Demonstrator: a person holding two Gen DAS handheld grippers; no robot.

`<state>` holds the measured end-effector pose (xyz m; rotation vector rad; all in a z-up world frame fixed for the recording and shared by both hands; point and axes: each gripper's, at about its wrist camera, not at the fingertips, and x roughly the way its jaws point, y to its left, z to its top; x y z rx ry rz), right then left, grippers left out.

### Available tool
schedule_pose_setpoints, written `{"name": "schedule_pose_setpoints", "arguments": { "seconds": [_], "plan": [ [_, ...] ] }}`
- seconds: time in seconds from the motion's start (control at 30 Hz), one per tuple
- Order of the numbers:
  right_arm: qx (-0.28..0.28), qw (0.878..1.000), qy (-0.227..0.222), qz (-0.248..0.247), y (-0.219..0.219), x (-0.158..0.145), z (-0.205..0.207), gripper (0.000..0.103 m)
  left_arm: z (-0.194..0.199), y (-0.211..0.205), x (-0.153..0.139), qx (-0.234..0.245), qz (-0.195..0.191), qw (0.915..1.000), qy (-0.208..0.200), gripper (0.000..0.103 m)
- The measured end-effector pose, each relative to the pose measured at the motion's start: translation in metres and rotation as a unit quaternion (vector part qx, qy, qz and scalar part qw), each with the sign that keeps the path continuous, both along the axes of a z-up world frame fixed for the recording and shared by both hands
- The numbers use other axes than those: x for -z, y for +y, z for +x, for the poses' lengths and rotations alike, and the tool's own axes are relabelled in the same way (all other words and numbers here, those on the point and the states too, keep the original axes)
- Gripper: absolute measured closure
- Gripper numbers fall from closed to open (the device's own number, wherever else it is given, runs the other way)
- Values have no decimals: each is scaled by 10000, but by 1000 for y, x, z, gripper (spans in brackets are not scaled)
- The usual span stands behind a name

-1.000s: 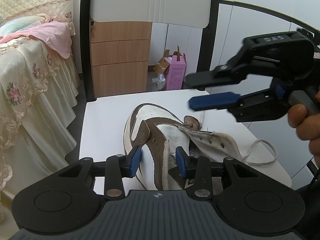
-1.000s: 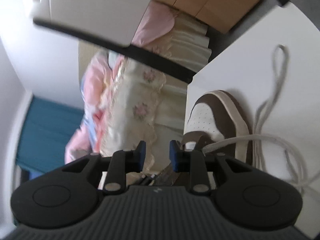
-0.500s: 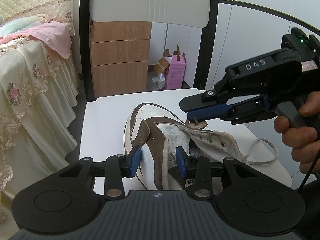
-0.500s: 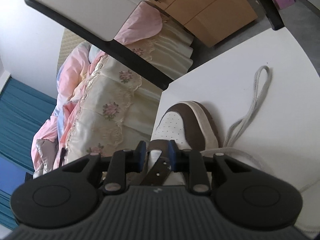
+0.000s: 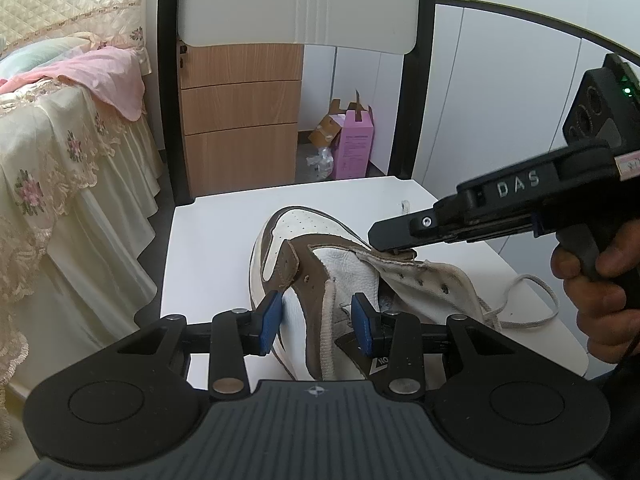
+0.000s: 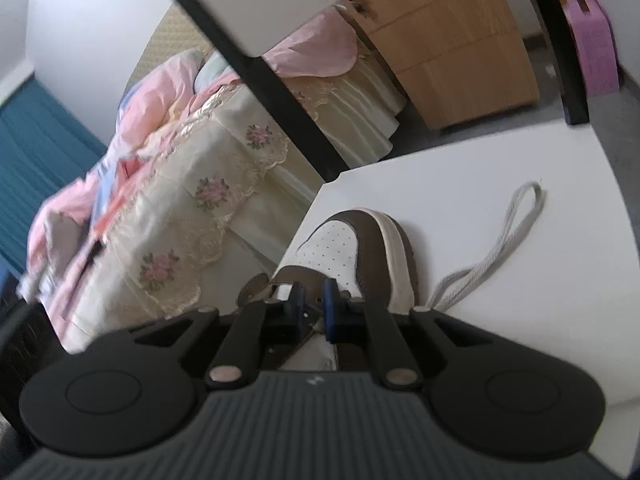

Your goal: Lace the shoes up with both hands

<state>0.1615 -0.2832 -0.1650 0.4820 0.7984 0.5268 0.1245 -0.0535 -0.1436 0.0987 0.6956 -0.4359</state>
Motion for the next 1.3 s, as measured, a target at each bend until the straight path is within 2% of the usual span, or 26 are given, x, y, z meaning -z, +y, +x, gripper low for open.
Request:
{"name": "schedule_pose_setpoints", "arguments": {
  "seconds": [0.17,0.27,0.37,0.47,0.57,0.8,0.83,0.9,0.93,1.07,1.3],
  "plan": [
    [-63,9953,-467,-852,23,-9,-8,96,0,-2,1,7,74,10000,-45,61],
    [92,9942,-509,-942,29,-11,-6,99,-1,-4,1,38,162,9998,-89,62],
    [162,9953,-573,-762,30,-15,-4,103,-2,-7,1,75,276,9995,-148,62],
    [283,9970,-686,-218,24,-23,-4,103,-2,-8,2,85,305,9994,-162,62],
    [391,9968,-691,38,15,-29,-2,102,-2,-8,2,80,297,9994,-160,62],
    [146,9968,-75,780,1,-16,9,96,-3,-8,2,84,309,9994,-166,62],
    [96,9966,-7,824,2,-14,10,95,-3,-9,2,85,312,9993,-167,62],
    [36,9963,99,854,5,-11,11,85,-3,-9,2,86,315,9993,-170,62],
    [28,9963,132,845,6,-11,11,84,-2,-7,2,101,318,9993,-171,62],
    [170,9964,229,800,3,-7,10,81,-3,-7,3,109,320,9993,-176,62],
    [136,9982,224,538,-2,1,5,82,-4,-7,3,116,327,9992,-180,62]
  ]
}}
